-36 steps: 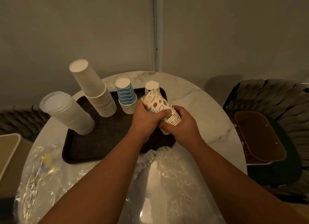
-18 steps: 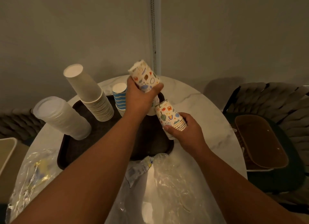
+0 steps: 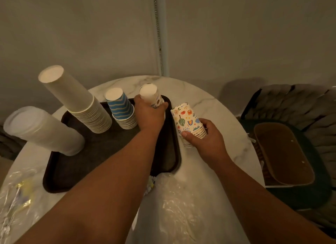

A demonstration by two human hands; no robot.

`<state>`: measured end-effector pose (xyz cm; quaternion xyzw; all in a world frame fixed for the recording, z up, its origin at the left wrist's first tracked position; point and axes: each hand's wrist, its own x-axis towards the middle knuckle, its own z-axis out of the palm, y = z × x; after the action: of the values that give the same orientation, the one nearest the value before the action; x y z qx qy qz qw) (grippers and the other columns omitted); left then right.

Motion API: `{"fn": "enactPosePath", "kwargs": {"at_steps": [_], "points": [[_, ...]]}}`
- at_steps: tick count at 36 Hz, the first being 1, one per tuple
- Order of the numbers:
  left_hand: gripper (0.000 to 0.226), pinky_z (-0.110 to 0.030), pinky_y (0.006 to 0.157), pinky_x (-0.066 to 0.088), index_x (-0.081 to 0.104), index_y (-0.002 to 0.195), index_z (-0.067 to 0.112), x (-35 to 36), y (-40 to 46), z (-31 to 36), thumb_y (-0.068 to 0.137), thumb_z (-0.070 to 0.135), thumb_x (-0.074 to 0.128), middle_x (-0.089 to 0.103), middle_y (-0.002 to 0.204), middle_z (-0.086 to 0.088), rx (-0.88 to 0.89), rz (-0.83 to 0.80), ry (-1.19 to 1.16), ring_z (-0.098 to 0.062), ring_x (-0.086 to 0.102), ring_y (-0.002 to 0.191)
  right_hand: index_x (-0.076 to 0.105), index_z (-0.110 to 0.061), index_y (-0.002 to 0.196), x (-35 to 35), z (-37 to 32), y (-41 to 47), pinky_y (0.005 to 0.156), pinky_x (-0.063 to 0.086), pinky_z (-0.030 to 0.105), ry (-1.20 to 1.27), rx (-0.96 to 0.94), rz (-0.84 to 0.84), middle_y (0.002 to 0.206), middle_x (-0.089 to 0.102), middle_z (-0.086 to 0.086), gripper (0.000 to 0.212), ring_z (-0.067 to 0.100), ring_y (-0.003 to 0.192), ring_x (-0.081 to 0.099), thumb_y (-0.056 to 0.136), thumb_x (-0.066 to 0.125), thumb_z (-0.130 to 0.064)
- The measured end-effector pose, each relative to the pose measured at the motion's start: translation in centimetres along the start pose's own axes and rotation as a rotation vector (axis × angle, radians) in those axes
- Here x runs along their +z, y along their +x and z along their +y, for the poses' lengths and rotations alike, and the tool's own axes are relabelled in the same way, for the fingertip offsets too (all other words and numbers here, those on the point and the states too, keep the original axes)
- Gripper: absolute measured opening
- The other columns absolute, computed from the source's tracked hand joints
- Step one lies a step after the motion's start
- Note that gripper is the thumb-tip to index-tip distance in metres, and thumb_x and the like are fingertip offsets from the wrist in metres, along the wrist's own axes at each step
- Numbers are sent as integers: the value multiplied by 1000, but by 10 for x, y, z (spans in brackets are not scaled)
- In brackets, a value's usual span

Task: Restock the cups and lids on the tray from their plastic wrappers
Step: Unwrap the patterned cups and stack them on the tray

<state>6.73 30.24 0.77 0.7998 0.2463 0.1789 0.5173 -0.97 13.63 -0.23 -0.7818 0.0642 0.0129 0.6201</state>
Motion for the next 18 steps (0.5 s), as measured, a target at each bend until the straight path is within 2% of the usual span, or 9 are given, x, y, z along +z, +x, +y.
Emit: {"fn": "enactPosePath", "kwargs": {"at_steps": [5, 9, 12, 15, 18], "points": [[79, -32, 103, 42, 45, 133, 11, 5, 0, -13, 68, 20, 89, 56, 134, -6, -45, -31, 41, -25, 51, 128, 54, -28, 114, -6, 5, -1, 83, 56, 28, 11, 26, 1, 112, 66, -5, 55, 9, 98, 65, 70, 84, -38], [81, -37, 106, 43, 43, 135, 12, 7, -2, -14, 68, 19, 89, 56, 134, -6, -61, -41, 41, -26, 51, 129, 54, -27, 115, -9, 7, -1, 85, 57, 31, 13, 36, -3, 113, 65, -5, 54, 10, 99, 65, 71, 84, -37], [93, -40, 109, 42, 38, 141, 14, 6, -3, -12, 65, 20, 90, 52, 139, -5, -86, -63, 27, -25, 48, 132, 57, -27, 118, -7, 8, -1, 87, 58, 36, 19, 21, -2, 114, 67, -4, 57, 11, 100, 66, 69, 85, -41], [111, -46, 114, 37, 22, 152, 16, -1, -8, -11, 65, 24, 90, 40, 152, -4, -146, -116, 9, -25, 38, 141, 57, -34, 115, -4, 0, -3, 84, 57, 26, 31, -8, -14, 113, 67, -8, 55, 6, 99, 66, 67, 80, -48], [108, -48, 114, 36, 21, 154, 16, -13, -25, -10, 70, 37, 85, 37, 155, -5, -218, -127, -29, -25, 37, 142, 57, -41, 104, -1, -10, -6, 78, 54, 16, 50, -31, -12, 106, 66, -16, 46, -2, 94, 65, 64, 77, -49]]}}
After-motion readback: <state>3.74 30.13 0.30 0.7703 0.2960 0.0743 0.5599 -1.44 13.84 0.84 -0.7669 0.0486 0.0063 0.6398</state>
